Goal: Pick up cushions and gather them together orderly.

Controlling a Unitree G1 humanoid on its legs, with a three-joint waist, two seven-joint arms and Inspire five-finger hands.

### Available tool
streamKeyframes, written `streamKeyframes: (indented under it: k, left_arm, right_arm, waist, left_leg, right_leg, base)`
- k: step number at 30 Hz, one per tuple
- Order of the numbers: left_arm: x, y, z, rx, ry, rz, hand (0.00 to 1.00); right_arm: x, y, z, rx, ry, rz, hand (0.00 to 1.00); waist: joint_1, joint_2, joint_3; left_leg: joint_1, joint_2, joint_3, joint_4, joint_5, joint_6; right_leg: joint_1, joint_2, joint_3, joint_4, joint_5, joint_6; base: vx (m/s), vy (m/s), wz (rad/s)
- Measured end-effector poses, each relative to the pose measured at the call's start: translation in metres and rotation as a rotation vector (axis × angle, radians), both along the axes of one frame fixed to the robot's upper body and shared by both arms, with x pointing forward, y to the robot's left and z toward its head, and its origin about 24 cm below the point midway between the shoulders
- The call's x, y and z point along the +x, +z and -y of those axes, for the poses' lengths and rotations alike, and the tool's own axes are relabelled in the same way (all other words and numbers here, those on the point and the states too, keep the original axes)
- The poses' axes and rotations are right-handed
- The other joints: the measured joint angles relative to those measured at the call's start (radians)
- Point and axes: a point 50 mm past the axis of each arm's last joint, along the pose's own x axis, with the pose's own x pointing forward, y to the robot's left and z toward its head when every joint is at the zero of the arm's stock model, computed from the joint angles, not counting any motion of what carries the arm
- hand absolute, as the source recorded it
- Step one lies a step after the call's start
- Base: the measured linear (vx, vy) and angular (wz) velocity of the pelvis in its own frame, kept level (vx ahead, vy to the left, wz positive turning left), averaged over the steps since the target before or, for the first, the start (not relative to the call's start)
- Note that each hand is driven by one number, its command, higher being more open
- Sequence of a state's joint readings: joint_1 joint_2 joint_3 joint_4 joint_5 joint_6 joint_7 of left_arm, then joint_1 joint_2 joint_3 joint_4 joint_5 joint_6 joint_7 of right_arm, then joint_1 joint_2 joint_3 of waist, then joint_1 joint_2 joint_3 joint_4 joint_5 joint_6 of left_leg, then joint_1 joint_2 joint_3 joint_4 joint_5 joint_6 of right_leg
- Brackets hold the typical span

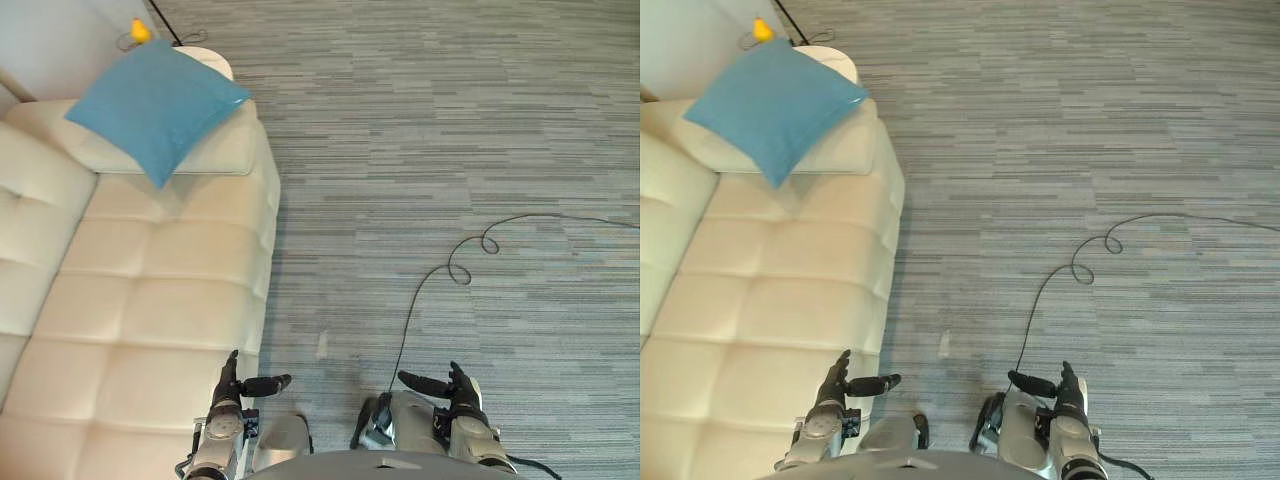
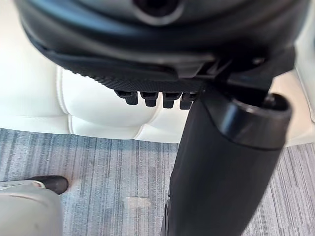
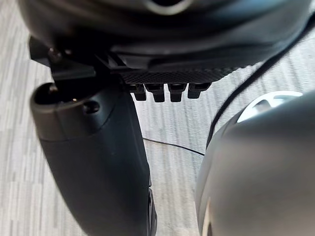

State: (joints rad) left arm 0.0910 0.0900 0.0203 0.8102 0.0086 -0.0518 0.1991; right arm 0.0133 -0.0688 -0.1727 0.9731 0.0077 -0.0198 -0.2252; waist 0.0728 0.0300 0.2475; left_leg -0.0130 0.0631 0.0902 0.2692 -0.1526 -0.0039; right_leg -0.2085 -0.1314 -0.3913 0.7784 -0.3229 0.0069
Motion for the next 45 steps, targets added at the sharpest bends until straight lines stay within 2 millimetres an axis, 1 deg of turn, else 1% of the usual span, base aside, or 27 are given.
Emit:
streamKeyframes:
  k: [3, 4, 5, 6, 7, 10, 11, 12, 14, 18, 20, 22, 23, 24, 26, 27, 29, 30, 33, 34, 37, 38, 39, 40, 41, 43, 45]
  left_arm:
    - [0.0, 0.001, -0.005, 0.02, 0.014, 0.003, 1.0]
    - [0.0, 0.001, -0.007, 0.027, 0.016, 0.004, 1.0]
    - [-0.001, 0.001, -0.01, 0.038, 0.016, -0.003, 1.0]
    - [-0.003, -0.001, -0.009, 0.032, 0.018, -0.017, 1.0]
    - [-0.005, -0.004, -0.001, 0.012, -0.003, -0.03, 1.0]
    - [-0.002, -0.005, 0.013, -0.028, -0.028, -0.028, 1.0]
    - [0.003, -0.002, 0.013, -0.025, -0.045, -0.001, 1.0]
    - [0.005, -0.001, 0.014, -0.027, -0.046, 0.007, 1.0]
    - [0.008, 0.001, 0.015, -0.031, -0.044, 0.023, 1.0]
    - [0.013, 0.003, 0.016, -0.033, -0.051, 0.038, 1.0]
    - [0.015, 0.004, 0.017, -0.033, -0.054, 0.042, 1.0]
    - [0.013, 0.003, 0.018, -0.033, -0.055, 0.037, 1.0]
    - [0.014, 0.004, 0.016, -0.026, -0.055, 0.04, 1.0]
    - [0.016, 0.006, 0.009, -0.005, -0.057, 0.046, 1.0]
    - [0.02, 0.007, 0.007, 0.002, -0.061, 0.051, 1.0]
    - [0.019, 0.006, 0.008, -0.001, -0.061, 0.045, 1.0]
    - [0.017, 0.004, 0.008, 0.0, -0.063, 0.031, 1.0]
    - [0.015, 0.003, 0.008, 0.006, -0.076, 0.02, 1.0]
    - [0.009, 0.001, 0.004, 0.018, -0.073, 0.002, 1.0]
    - [0.005, 0.0, 0.001, 0.029, -0.068, -0.009, 1.0]
    - [0.004, 0.0, 0.0, 0.04, -0.057, -0.017, 1.0]
    - [0.005, 0.0, 0.0, 0.041, -0.058, -0.015, 1.0]
    - [0.004, 0.0, -0.001, 0.044, -0.06, -0.019, 1.0]
    - [0.002, -0.002, -0.003, 0.047, -0.061, -0.031, 1.0]
    - [0.002, -0.004, 0.005, 0.026, -0.064, -0.038, 1.0]
    - [0.0, -0.006, 0.01, 0.015, -0.084, -0.047, 1.0]
    - [0.003, -0.005, 0.016, -0.004, -0.104, -0.039, 1.0]
  right_arm:
    - [0.012, 0.007, -0.001, -0.01, 0.025, 0.059, 1.0]
    - [0.013, 0.008, -0.001, -0.012, 0.03, 0.068, 1.0]
    - [0.013, 0.008, -0.002, -0.01, 0.031, 0.066, 1.0]
    - [0.014, 0.008, -0.001, -0.012, 0.03, 0.065, 1.0]
    - [0.023, 0.012, -0.001, -0.021, 0.017, 0.089, 1.0]
    - [0.013, 0.009, 0.005, -0.032, -0.011, 0.064, 1.0]
    - [0.002, 0.006, 0.005, -0.036, -0.005, 0.039, 1.0]
    - [0.0, 0.005, 0.007, -0.039, -0.006, 0.034, 1.0]
    - [0.004, 0.006, 0.006, -0.035, -0.007, 0.04, 1.0]
    - [0.011, 0.007, 0.003, -0.026, -0.005, 0.056, 1.0]
    - [0.01, 0.007, 0.001, -0.024, -0.01, 0.054, 1.0]
    - [-0.002, 0.001, -0.001, -0.016, -0.013, 0.009, 1.0]
    - [-0.004, -0.001, -0.004, -0.006, -0.013, 0.002, 1.0]
    - [-0.005, -0.003, -0.013, 0.019, -0.012, -0.006, 1.0]
    - [-0.004, -0.003, -0.016, 0.027, -0.011, -0.002, 1.0]
    - [-0.004, -0.003, -0.015, 0.024, -0.01, -0.005, 1.0]
    - [-0.005, -0.003, -0.014, 0.024, -0.006, -0.007, 1.0]
    - [-0.004, -0.003, -0.014, 0.024, 0.002, -0.005, 1.0]
    - [-0.003, -0.002, -0.013, 0.026, 0.01, -0.001, 1.0]
    - [-0.002, -0.001, -0.011, 0.012, 0.027, 0.002, 1.0]
    - [0.004, 0.002, -0.009, 0.003, 0.031, 0.03, 1.0]
    - [0.007, 0.004, -0.009, 0.003, 0.035, 0.041, 1.0]
    - [0.009, 0.004, -0.011, 0.004, 0.042, 0.044, 1.0]
    - [0.008, 0.004, -0.01, 0.003, 0.043, 0.039, 1.0]
    - [0.01, 0.005, -0.008, -0.007, 0.043, 0.044, 1.0]
    - [0.01, 0.006, -0.002, -0.021, 0.037, 0.045, 1.0]
    - [0.003, 0.004, 0.002, -0.028, 0.03, 0.022, 1.0]
  waist:
    - [-0.027, 0.019, 0.013]
    - [-0.029, 0.011, 0.016]
    - [-0.029, -0.001, 0.022]
    - [-0.023, 0.017, 0.024]
    - [-0.027, 0.0, 0.035]
    - [-0.03, 0.001, 0.037]
    - [-0.029, -0.003, 0.037]
    - [-0.027, 0.004, 0.039]
    - [-0.02, 0.009, 0.041]
    - [-0.014, 0.002, 0.046]
    - [-0.011, 0.001, 0.046]
    - [0.007, 0.02, 0.027]
    - [0.009, 0.005, 0.026]
    - [0.013, -0.037, 0.017]
    - [0.014, -0.05, 0.014]
    - [0.014, -0.048, 0.014]
    - [0.01, -0.05, 0.013]
    - [0.003, -0.053, 0.013]
    - [-0.008, -0.05, 0.016]
    - [-0.014, -0.045, 0.019]
    - [-0.026, -0.03, 0.023]
    - [-0.027, -0.028, 0.025]
    - [-0.031, -0.033, 0.026]
    - [-0.034, -0.032, 0.026]
    - [-0.026, -0.008, 0.019]
    - [-0.032, -0.008, 0.019]
    - [-0.035, 0.0, 0.019]
  left_leg:
    - [0.079, 0.062, -0.008, -0.022, -0.031, -0.018]
    - [0.099, 0.077, -0.008, -0.021, -0.044, -0.038]
    - [0.131, 0.09, -0.008, -0.016, -0.077, -0.086]
    - [0.134, 0.122, -0.011, -0.002, -0.098, -0.098]
    - [0.112, 0.113, -0.022, 0.007, -0.105, -0.097]
    - [0.063, 0.107, -0.025, 0.122, -0.076, -0.098]
    - [-0.028, 0.127, -0.015, 0.359, -0.034, -0.095]
    - [-0.05, 0.14, -0.014, 0.419, -0.031, -0.092]
    - [-0.15, 0.163, 0.048, 0.517, -0.118, -0.081]
    - [-0.219, 0.119, 0.064, 0.303, -0.133, -0.083]
    - [-0.243, 0.077, 0.064, 0.055, -0.03, -0.089]
    - [-0.237, 0.071, 0.072, -0.058, 0.192, -0.054]
    - [-0.235, 0.062, 0.077, -0.05, 0.192, -0.044]
    - [-0.253, 0.032, 0.087, -0.014, 0.159, -0.023]
    - [-0.29, 0.018, 0.09, 0.084, 0.093, -0.005]
    - [-0.274, 0.008, 0.095, 0.136, 0.027, 0.01]
    - [-0.23, -0.01, 0.095, 0.137, -0.002, 0.02]
    - [-0.183, -0.027, 0.079, 0.117, -0.03, 0.029]
    - [-0.092, -0.036, 0.037, 0.066, -0.045, 0.033]
    - [-0.028, -0.03, 0.015, 0.024, -0.042, 0.028]
    - [0.02, 0.011, -0.022, -0.01, -0.046, 0.002]
    - [0.027, 0.033, -0.032, -0.018, -0.052, -0.022]
    - [0.032, 0.047, -0.049, -0.016, -0.064, -0.058]
    - [0.035, 0.055, -0.054, -0.014, -0.07, -0.072]
    - [0.039, 0.094, -0.041, -0.023, -0.063, -0.085]
    - [0.062, 0.108, -0.041, -0.023, -0.057, -0.097]
    - [-0.018, 0.145, -0.058, 0.177, -0.054, -0.103]
  right_leg:
    - [-0.074, -0.001, -0.015, -0.174, 0.014, 0.021]
    - [-0.092, 0.001, -0.001, -0.276, 0.063, 0.038]
    - [-0.083, 0.013, 0.01, -0.371, 0.229, -0.02]
    - [-0.065, 0.046, -0.005, -0.376, 0.222, -0.063]
    - [-0.067, 0.054, 0.023, -0.339, 0.19, -0.105]
    - [0.015, 0.058, -0.003, -0.37, 0.161, -0.111]
    - [0.111, 0.063, -0.032, -0.426, 0.109, -0.084]
    - [0.133, 0.067, -0.044, -0.435, 0.107, -0.083]
    - [0.211, 0.072, -0.055, -0.513, 0.115, -0.07]
    - [0.293, 0.051, -0.063, -0.586, 0.129, -0.044]
    - [0.34, 0.029, -0.076, -0.624, 0.124, 0.005]
    - [0.4, 0.03, -0.076, -0.654, 0.1, 0.063]
    - [0.411, 0.021, -0.077, -0.662, 0.097, 0.071]
    - [0.413, -0.012, -0.077, -0.67, 0.101, 0.089]
    - [0.414, -0.039, -0.069, -0.649, 0.109, 0.11]
    - [0.387, -0.082, -0.047, -0.506, 0.098, 0.139]
    - [0.32, -0.147, -0.022, -0.275, 0.11, 0.164]
    - [0.23, -0.204, 0.014, -0.027, 0.132, 0.164]
    - [0.132, -0.225, -0.005, 0.163, 0.078, 0.108]
    - [0.101, -0.207, -0.04, 0.11, 0.054, 0.082]
    - [0.02, -0.132, -0.025, -0.132, 0.039, 0.079]
    - [-0.007, -0.093, 0.015, -0.246, 0.058, 0.092]
    - [-0.019, -0.056, 0.073, -0.379, 0.183, 0.085]
    - [-0.003, -0.038, 0.072, -0.396, 0.211, 0.029]
    - [0.005, 0.0, 0.067, -0.384, 0.197, 0.016]
    - [0.005, 0.003, 0.057, -0.331, 0.134, -0.002]
    - [0.069, 0.026, 0.016, -0.362, 0.094, -0.017]
  base:
    - [0.51, -0.131, 0.06]
    - [0.4, -0.192, 0.07]
    - [0.54, -0.262, -0.04]
    - [0.7, -0.342, -0.12]
    - [0.49, -0.236, -0.14]
    - [0.31, -0.16, 0.42]
    - [0.22, -0.118, 0.71]
    - [0.25, -0.118, 0.71]
    - [0.25, -0.04, 0.24]
    - [0.2, 0.103, 0.08]
    - [0.23, 0.217, 0.15]
    - [0.31, 0.252, 0.08]
    - [0.39, 0.199, 0.04]
    - [0.33, 0.12, 0.1]
    - [0.43, 0.191, 0.11]
    - [0.51, 0.284, 0.11]
    - [0.4, 0.223, 0.18]
    - [0.36, 0.132, 0.39]
    - [0.34, 0.022, 0.41]
    - [0.34, -0.073, 0.5]
    - [0.28, -0.201, 0.46]
    - [0.27, -0.308, 0.39]
    - [0.28, -0.334, 0.45]
    - [0.23, -0.264, 0.32]
    - [0.25, -0.322, 0.2]
    - [0.25, -0.362, 0.14]
    - [0.22, -0.315, 0.44]
